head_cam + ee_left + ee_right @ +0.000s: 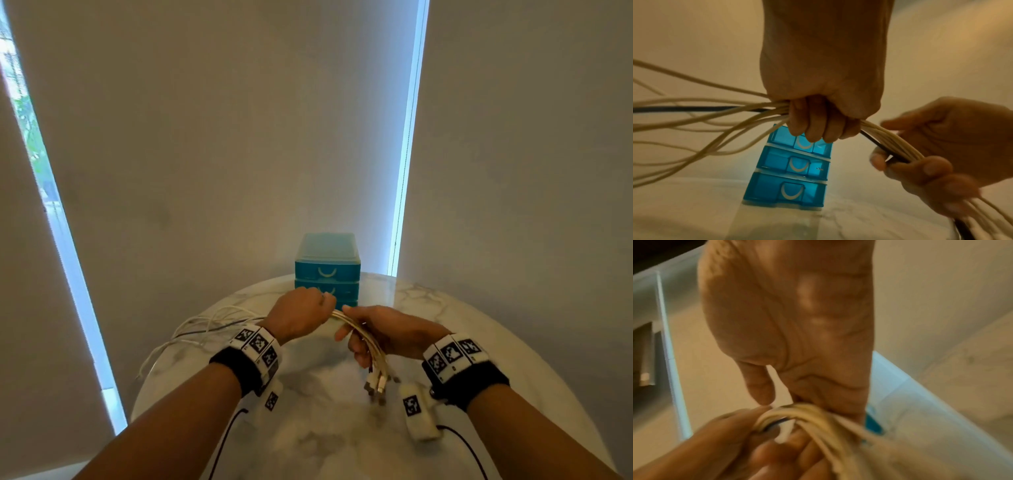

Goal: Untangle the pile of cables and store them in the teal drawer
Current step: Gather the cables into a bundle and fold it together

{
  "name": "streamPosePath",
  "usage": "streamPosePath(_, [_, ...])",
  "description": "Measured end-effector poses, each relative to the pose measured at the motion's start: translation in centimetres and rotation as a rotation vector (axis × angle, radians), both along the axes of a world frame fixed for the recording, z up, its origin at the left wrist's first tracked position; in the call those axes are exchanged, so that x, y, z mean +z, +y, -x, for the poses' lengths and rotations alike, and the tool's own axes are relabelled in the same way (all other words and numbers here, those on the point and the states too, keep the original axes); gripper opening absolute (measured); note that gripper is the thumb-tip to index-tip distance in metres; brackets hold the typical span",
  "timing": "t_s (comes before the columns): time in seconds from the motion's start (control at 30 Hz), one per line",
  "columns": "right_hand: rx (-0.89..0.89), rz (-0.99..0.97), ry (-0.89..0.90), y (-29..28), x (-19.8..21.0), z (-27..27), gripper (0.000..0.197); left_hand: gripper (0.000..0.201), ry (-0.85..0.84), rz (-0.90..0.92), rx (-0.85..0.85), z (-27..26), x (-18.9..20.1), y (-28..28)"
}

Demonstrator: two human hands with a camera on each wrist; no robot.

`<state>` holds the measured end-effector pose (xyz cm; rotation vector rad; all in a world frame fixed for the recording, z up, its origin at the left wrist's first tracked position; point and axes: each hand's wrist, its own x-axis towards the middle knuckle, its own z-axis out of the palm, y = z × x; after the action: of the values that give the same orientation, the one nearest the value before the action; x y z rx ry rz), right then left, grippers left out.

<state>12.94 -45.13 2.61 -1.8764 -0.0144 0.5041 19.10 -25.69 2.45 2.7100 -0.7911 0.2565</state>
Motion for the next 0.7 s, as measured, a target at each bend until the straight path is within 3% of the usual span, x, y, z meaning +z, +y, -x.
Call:
streamPosePath(0.1, [-0.082, 0.418, -0.276, 1.8, 0.4, -0.3, 0.063, 0.058, 0.027, 0.083, -0.013, -0.6, -0.8, 0.3])
streamPosePath(0.17, [-0.105, 0.685, -0.533, 1.5, 0.0, -0.7, 0.061, 0.067, 0.162, 0.146, -0.011, -0.9, -1.7, 0.4])
streamPosePath(0.23, [-0.120, 0.868, -0.670, 0.3, -1.0, -1.4, 0.058, 0.068, 0.271, 0.115, -0.013, -1.3, -2.3, 0.4])
streamPosePath(0.37, [0.096, 1.353, -0.917, -1.5, -2.8, -1.6, 0.029, 0.058, 0.240, -0.055, 0.047, -2.0, -2.8, 1.8])
streamPosePath(0.5, [0.244, 1.371, -0.759, -1.8, -4.6, -1.6, 0.026, 0.045, 0.140, -0.250, 0.124, -1.5, -4.5, 1.3])
streamPosePath(0.6, [0.164, 1.098, -0.582, -0.7, -5.1, -2.4, 0.033, 0.038, 0.153, -0.215, 0.101, -1.3, -5.1, 0.3])
streamPosePath(0.7, [0.084, 0.843, -0.628, 1.9, -5.0, -3.1, 0.045, 0.043, 0.121, -0.163, 0.027, -1.3, -4.4, -0.5])
